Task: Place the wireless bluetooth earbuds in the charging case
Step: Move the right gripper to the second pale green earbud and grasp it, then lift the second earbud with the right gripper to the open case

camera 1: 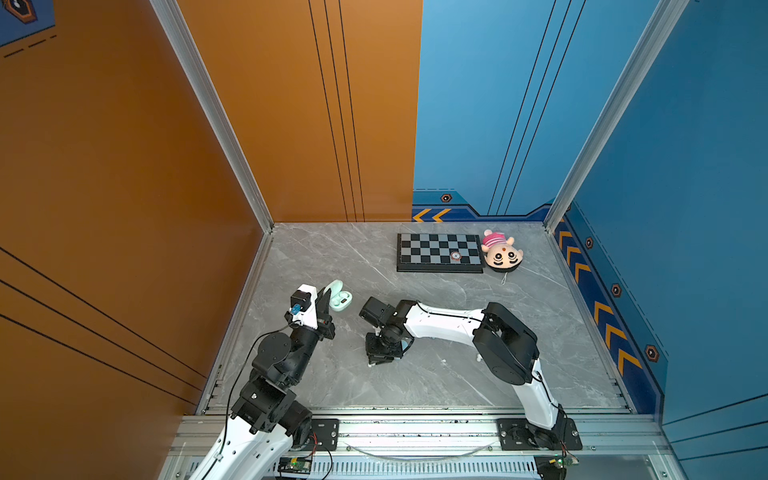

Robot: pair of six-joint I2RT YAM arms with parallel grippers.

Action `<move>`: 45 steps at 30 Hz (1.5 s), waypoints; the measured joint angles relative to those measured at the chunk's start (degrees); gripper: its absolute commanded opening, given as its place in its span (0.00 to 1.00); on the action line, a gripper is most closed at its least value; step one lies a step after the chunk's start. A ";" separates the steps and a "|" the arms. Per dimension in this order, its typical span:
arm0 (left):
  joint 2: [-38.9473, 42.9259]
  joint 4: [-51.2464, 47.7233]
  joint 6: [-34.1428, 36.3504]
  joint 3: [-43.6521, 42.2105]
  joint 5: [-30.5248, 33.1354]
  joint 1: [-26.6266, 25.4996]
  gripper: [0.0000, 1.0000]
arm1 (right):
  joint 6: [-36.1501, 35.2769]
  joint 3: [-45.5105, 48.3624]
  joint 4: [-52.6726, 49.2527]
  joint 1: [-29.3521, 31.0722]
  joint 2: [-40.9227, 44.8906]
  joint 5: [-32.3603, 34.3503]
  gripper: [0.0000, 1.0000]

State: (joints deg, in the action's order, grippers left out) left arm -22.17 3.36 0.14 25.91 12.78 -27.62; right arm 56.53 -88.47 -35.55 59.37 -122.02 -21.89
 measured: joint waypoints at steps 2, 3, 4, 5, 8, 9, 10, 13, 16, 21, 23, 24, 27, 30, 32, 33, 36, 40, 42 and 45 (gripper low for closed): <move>-0.94 0.04 -0.26 0.00 -0.50 0.04 0.00 | -0.15 0.00 -0.02 0.00 0.17 0.66 0.17; -1.53 0.13 -0.50 0.00 -0.81 0.09 0.00 | -0.22 0.00 -0.07 -0.02 0.33 1.22 0.17; -2.05 0.26 -0.66 0.00 -1.05 0.15 0.00 | -0.35 0.00 -0.39 -0.04 0.48 1.86 0.17; -2.54 0.35 -0.85 0.00 -1.18 0.17 0.00 | -0.44 0.00 -0.70 -0.13 0.66 2.45 0.17; -3.98 1.14 -1.31 0.00 -1.64 0.20 0.00 | -1.01 0.02 -1.44 -0.63 1.27 3.82 0.17; -4.44 1.60 -1.53 0.00 -1.77 0.20 0.00 | -1.14 0.02 -1.68 -0.94 1.68 4.17 0.17; -4.81 2.05 -1.70 0.00 -1.92 0.20 0.00 | -1.22 0.02 -1.84 -1.27 2.16 4.28 0.17; -6.03 3.48 -2.40 0.00 -2.64 0.20 0.00 | -1.70 0.02 -2.03 -2.56 4.39 5.25 0.17; -7.72 4.94 -2.99 0.00 -3.67 0.20 0.00 | -2.69 0.02 -2.67 -4.22 6.99 5.92 0.17; -11.89 8.15 -3.21 0.00 -6.27 0.20 0.00 | -4.85 0.02 -4.39 -7.69 11.28 7.08 0.17; -14.10 10.01 -3.21 0.00 -7.28 0.20 0.00 | -5.92 0.22 -5.14 -9.29 13.05 7.30 0.17; -15.47 11.10 -3.21 0.00 -7.87 0.20 0.00 | -6.58 0.37 -5.60 -10.12 14.05 7.41 0.17; -20.31 14.38 -3.21 0.00 -9.75 0.20 0.00 | -8.55 0.59 -6.78 -12.59 17.05 7.63 0.18; -25.81 17.22 -3.21 0.04 -11.56 -0.09 0.00 | -10.78 0.59 -8.22 -15.06 20.46 7.63 0.18; -29.18 19.34 -3.19 0.24 -12.70 -0.33 0.00 | -12.15 0.37 -9.31 -16.37 22.38 7.61 0.18; -30.84 20.37 -3.21 0.52 -13.16 -0.57 0.00 | -12.87 0.00 -9.99 -16.90 23.17 7.58 0.18; -35.08 23.52 -3.21 1.95 -14.19 -0.98 0.00 | -14.40 -1.70 -11.63 -17.79 24.83 7.10 0.18; -39.52 26.86 -3.21 4.85 -15.41 -2.10 0.00 | -15.26 -5.09 -12.76 -17.97 26.16 6.29 0.18; -41.16 28.00 -3.19 6.27 -16.02 -2.86 0.00 | -15.32 -7.32 -13.07 -17.77 26.38 5.62 0.18; -42.53 29.24 -3.17 7.65 -16.52 -3.87 0.00 | -15.54 -10.29 -13.22 -17.29 26.38 5.40 0.19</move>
State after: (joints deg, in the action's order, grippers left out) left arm -64.71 32.60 -3.03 33.56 -3.75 -31.48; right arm 40.99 -98.76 -48.77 42.09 -95.64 -16.49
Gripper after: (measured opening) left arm 0.100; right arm 0.185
